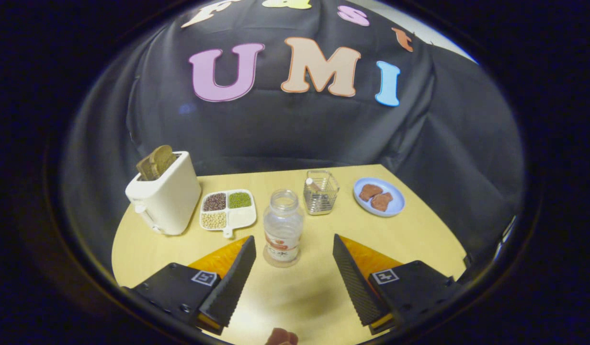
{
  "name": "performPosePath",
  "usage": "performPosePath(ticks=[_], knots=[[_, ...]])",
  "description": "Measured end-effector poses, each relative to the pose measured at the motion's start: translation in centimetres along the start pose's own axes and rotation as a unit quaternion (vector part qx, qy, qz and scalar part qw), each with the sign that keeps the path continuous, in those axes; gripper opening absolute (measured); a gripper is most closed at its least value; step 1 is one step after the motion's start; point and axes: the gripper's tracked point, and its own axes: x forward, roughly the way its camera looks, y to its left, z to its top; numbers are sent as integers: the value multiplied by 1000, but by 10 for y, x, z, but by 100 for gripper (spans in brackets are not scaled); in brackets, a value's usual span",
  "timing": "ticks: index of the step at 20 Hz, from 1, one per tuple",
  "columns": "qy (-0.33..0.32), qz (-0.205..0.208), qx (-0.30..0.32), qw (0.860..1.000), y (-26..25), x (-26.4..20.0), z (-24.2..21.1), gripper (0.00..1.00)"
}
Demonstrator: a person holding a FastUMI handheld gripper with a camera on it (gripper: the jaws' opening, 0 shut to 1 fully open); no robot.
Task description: Take the bottle from table, then pour the juice into the cup, finally place the bottle on the coaster
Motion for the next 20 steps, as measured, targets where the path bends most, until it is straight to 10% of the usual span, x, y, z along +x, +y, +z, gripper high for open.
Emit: performPosePath(ticks=[20], knots=[[-102, 119, 5, 988, -45, -164, 131, 100]])
